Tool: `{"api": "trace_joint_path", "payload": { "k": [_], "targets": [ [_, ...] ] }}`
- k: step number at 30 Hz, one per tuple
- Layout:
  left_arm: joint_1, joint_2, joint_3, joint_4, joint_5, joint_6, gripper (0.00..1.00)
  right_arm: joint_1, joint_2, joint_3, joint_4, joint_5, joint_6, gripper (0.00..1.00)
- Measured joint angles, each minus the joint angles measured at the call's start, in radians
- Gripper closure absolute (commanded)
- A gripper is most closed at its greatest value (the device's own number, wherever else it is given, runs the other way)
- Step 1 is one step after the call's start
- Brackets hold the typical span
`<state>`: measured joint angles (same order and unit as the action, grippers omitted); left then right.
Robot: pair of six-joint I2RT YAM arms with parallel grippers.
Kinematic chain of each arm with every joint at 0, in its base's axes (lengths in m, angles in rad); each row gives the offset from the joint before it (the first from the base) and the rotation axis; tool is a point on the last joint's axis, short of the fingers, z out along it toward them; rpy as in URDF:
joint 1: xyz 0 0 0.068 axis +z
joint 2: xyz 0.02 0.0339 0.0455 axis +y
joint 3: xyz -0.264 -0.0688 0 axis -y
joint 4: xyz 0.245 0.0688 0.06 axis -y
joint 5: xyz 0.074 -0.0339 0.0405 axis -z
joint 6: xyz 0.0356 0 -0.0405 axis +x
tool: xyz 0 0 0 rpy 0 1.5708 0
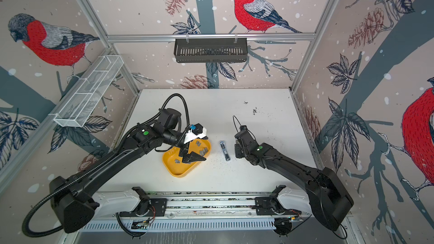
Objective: Load the staples into the stapler
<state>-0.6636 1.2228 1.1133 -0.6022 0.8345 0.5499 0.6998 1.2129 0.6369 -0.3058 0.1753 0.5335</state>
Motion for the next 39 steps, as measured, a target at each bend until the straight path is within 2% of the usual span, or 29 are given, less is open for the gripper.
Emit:
{"api": "trace_joint_path", "payload": {
  "k": [8,39],
  "targets": [
    [0.0,0.005,0.0,0.0,0.0,0.0,0.02,0.026,0.026,-0.001,0.011,0.035,0.047,0.86],
    [0.0,0.005,0.0,0.0,0.0,0.0,0.01,0.026,0.1,-0.039,0.082,0.033,0.047,0.86]
  ]
}}
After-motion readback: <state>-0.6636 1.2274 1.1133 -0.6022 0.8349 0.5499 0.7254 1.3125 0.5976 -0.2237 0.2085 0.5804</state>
